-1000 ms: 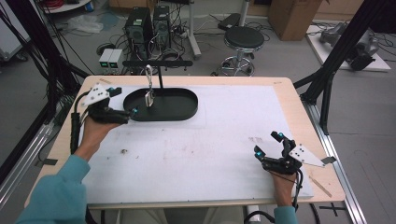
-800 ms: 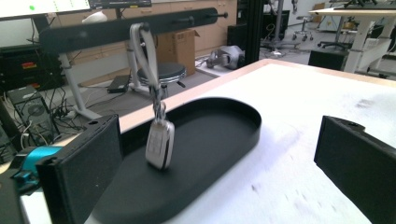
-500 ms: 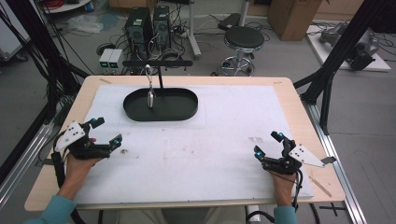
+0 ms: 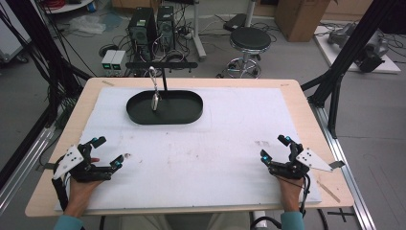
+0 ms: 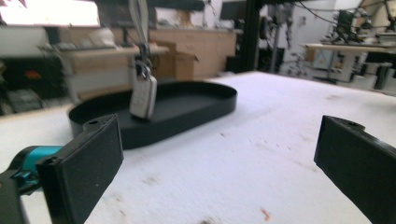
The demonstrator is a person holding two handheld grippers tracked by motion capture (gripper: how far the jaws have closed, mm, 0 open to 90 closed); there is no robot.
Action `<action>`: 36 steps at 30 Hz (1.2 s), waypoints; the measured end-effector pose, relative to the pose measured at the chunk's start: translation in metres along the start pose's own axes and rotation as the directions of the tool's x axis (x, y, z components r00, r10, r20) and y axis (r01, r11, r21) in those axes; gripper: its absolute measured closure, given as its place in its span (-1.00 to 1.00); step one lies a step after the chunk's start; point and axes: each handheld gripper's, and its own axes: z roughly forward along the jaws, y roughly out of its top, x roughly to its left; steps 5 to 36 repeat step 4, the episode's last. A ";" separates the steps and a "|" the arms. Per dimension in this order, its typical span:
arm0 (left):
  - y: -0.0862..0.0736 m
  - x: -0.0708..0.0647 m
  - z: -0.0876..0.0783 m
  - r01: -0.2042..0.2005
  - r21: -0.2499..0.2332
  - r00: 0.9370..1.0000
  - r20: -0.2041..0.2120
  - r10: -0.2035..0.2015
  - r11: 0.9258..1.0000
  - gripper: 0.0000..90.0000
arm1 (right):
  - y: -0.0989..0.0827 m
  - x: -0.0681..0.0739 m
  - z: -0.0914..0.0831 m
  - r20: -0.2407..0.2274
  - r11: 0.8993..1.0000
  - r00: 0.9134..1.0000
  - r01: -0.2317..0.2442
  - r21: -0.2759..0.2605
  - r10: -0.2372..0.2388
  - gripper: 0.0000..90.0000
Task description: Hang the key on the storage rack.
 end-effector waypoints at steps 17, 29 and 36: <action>0.000 0.000 -0.001 -0.008 -0.007 1.000 -0.004 0.008 1.000 -0.96 | 0.000 0.000 0.000 0.000 1.000 1.000 -0.001 0.000 0.001 -0.79; 0.000 0.000 -0.001 -0.008 -0.007 1.000 -0.004 0.008 1.000 -0.96 | 0.000 0.000 0.000 0.000 1.000 1.000 -0.001 0.000 0.001 -0.79; 0.000 0.000 -0.001 -0.008 -0.007 1.000 -0.004 0.008 1.000 -0.96 | 0.000 0.000 0.000 0.000 1.000 1.000 -0.001 0.000 0.001 -0.79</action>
